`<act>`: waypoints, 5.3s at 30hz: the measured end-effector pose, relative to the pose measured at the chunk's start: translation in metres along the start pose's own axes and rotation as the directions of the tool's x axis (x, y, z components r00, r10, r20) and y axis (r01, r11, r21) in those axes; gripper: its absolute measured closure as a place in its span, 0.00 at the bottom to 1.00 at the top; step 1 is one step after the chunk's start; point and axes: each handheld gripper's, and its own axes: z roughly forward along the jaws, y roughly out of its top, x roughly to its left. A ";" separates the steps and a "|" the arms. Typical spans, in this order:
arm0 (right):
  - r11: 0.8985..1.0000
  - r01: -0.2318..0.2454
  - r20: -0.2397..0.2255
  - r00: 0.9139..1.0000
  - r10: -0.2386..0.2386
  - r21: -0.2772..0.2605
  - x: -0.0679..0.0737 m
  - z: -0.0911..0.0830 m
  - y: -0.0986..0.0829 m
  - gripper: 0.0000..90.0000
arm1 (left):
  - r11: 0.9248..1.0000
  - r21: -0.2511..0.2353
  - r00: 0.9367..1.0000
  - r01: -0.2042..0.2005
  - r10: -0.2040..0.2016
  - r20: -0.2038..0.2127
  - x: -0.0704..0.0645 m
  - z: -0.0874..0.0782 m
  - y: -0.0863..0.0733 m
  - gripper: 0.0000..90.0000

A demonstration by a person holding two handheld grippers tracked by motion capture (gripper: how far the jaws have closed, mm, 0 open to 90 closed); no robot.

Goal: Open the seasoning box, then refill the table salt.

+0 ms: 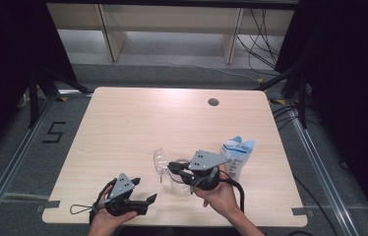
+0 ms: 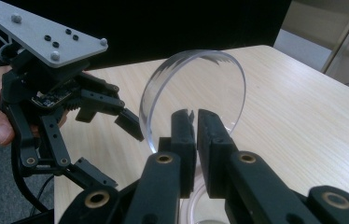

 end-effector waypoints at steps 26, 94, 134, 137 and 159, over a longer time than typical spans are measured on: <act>0.995 -0.083 0.147 0.985 0.091 -0.054 -0.019 -0.068 -0.038 0.40 | 1.000 -0.007 1.000 0.002 -0.002 0.004 0.002 0.001 0.001 0.20; 0.960 -0.280 0.377 0.891 0.254 0.015 -0.073 -0.112 -0.129 0.18 | 1.000 -0.009 1.000 0.015 -0.015 -0.001 0.001 0.001 -0.002 0.20; 0.963 -0.266 0.358 0.897 0.260 -0.035 -0.096 -0.073 -0.133 0.25 | 1.000 -0.005 1.000 -0.007 0.007 0.006 -0.001 0.000 -0.002 0.21; 0.964 -0.259 0.353 0.899 0.261 -0.053 -0.097 -0.072 -0.134 0.26 | 1.000 0.000 1.000 -0.026 0.026 0.005 0.000 0.000 -0.001 0.21; 0.956 -0.276 0.321 0.900 0.293 -0.099 -0.098 -0.066 -0.136 0.29 | 1.000 -0.002 1.000 -0.015 0.015 0.010 -0.002 0.001 -0.002 0.21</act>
